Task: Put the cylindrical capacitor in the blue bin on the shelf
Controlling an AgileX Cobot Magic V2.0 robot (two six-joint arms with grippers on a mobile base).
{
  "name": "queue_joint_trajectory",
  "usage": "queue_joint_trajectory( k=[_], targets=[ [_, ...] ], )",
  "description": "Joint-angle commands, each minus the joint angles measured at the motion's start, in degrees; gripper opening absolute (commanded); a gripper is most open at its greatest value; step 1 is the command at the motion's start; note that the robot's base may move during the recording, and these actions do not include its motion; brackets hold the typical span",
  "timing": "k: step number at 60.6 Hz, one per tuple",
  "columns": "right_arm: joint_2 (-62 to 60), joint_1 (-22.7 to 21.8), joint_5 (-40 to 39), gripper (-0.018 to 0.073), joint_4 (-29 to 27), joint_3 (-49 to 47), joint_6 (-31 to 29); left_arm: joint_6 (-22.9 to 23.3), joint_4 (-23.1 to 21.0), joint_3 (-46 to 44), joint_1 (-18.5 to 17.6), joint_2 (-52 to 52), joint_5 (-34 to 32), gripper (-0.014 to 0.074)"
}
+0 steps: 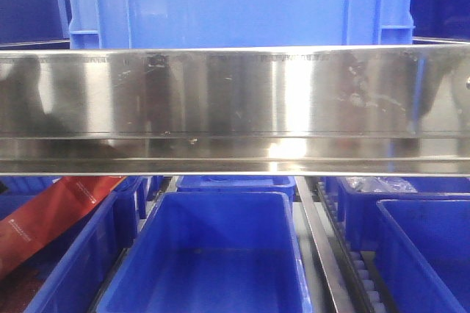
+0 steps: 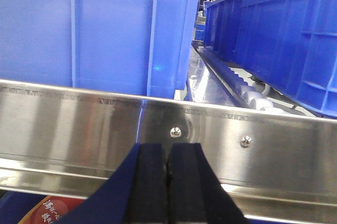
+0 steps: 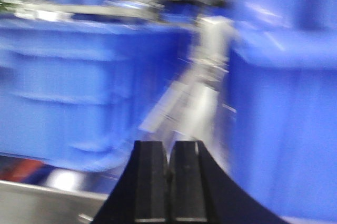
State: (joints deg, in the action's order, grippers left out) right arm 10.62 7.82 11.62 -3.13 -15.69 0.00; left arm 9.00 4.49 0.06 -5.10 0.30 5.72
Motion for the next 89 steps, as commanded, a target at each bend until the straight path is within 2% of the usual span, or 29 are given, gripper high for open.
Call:
queue_joint_trajectory(
  k=[1, 11, 22, 89],
  targets=[
    [-2.46, -3.9, -2.39, -0.0151, -0.84, 3.67, 0.0, 0.02, -0.41, -0.06, -0.26, -0.3, -1.22, -0.0091],
    [-9.19, -7.73, -2.89, -0.0151, -1.27, 9.73, 0.0, 0.02, -0.41, -0.06, -0.26, -0.3, -1.22, -0.0091],
    [-10.62, -8.95, -4.57, -0.0151, -1.82, 15.63, 0.0, 0.02, -0.41, -0.06, -0.26, -0.3, -1.22, -0.0091],
    [-10.62, -8.95, -5.76, -0.0151, -1.82, 15.69, -1.03, 0.02, -0.41, -0.06, -0.26, -0.3, -1.22, -0.0091]
  ],
)
